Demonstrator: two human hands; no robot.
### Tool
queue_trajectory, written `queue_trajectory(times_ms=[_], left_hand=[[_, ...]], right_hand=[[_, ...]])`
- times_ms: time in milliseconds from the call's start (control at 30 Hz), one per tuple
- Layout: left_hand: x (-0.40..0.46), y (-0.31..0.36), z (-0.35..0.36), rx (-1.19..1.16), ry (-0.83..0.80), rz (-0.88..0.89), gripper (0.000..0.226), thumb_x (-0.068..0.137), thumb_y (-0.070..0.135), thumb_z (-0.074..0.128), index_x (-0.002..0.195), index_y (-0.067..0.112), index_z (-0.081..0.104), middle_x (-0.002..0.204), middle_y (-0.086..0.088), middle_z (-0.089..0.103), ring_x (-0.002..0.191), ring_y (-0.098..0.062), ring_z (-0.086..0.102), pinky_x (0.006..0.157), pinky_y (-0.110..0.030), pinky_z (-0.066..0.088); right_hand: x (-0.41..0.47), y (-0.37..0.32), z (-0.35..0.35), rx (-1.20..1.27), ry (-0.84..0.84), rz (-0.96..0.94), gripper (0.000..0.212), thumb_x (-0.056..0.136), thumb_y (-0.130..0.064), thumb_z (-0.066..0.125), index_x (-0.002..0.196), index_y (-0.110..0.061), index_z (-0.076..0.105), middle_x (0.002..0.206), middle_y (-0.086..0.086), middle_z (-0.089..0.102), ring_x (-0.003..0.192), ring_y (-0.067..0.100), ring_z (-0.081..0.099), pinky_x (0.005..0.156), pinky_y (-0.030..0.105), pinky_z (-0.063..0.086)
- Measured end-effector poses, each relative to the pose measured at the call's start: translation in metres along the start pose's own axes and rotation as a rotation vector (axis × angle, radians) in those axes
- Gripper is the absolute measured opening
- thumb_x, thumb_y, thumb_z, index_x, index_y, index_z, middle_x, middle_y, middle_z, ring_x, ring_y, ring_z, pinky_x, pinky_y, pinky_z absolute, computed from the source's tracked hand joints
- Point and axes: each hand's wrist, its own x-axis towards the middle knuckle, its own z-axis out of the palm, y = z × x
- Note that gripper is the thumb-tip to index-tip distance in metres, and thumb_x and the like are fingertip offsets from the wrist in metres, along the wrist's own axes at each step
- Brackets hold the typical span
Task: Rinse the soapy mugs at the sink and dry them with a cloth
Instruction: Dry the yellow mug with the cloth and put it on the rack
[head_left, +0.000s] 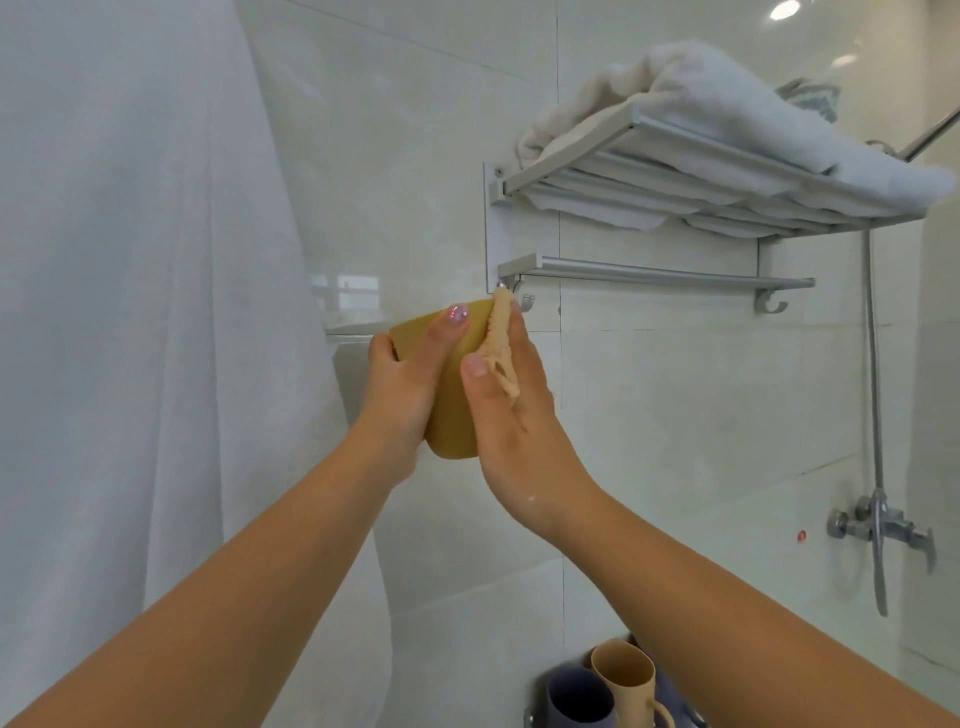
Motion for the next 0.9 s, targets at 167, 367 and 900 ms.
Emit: queue_trajectory(times_ms=[167, 367, 900], left_hand=[[-0.007, 0.005, -0.003, -0.040, -0.197, 0.048, 0.047, 0.075, 0.059, 0.067, 0.106, 0.024, 0.068, 0.100, -0.001, 0.075, 0.089, -0.015, 0.072, 0.066, -0.030, 0.058], [-0.010, 0.002, -0.004, 0.044, -0.257, 0.025, 0.061, 0.069, 0.069, 0.057, 0.106, 0.022, 0.067, 0.103, -0.005, 0.073, 0.093, -0.023, 0.071, 0.078, -0.042, 0.060], [-0.014, -0.004, 0.018, 0.143, 0.009, -0.096, 0.090, 0.040, 0.078, 0.073, 0.113, 0.026, 0.067, 0.106, 0.003, 0.072, 0.098, -0.017, 0.067, 0.082, -0.038, 0.056]], right_hand=[[0.019, -0.013, -0.016, 0.119, -0.031, 0.070, 0.059, 0.093, -0.065, 0.025, 0.144, -0.038, 0.033, 0.140, -0.019, 0.043, 0.121, -0.006, 0.047, 0.095, 0.021, 0.043], [0.020, -0.003, -0.027, 0.590, -0.120, 0.537, 0.058, 0.091, -0.066, 0.036, 0.120, -0.022, 0.061, 0.110, 0.012, 0.071, 0.097, 0.031, 0.070, 0.079, 0.048, 0.058], [-0.003, 0.011, -0.007, 0.195, 0.102, 0.023, 0.059, 0.091, -0.055, 0.029, 0.149, -0.039, 0.026, 0.139, -0.025, 0.042, 0.126, -0.011, 0.040, 0.110, 0.023, 0.035]])
